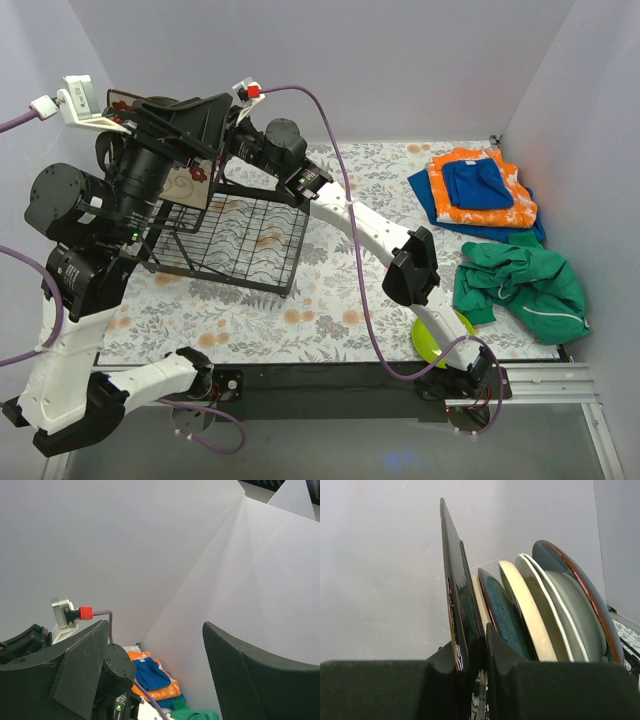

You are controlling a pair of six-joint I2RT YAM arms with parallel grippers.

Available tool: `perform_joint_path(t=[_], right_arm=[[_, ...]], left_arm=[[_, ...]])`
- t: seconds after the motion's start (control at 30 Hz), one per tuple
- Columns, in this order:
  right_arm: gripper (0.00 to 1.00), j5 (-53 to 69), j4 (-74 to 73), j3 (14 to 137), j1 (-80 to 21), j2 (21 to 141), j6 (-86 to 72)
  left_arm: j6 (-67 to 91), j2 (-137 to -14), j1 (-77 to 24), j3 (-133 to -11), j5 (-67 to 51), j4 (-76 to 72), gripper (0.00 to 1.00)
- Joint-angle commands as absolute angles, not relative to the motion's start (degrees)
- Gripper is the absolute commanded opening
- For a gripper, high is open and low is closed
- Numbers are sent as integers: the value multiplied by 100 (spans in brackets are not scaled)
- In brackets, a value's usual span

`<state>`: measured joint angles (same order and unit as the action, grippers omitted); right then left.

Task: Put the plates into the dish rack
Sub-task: Insert the plate into the dish rack

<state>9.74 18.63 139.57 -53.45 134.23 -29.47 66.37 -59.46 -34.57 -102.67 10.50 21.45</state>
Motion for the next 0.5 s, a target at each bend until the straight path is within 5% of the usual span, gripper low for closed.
perform_joint_path(t=[0.0, 0.47], right_arm=[[1, 26, 3656, 14537, -5027, 12665, -2892], [1, 114, 3726, 14484, -4896, 12454, -2936]], left_arm=[[6645, -5836, -3428, -10222, 940, 1881, 74], [6557, -5748, -3428, -10081, 1064, 1898, 74]])
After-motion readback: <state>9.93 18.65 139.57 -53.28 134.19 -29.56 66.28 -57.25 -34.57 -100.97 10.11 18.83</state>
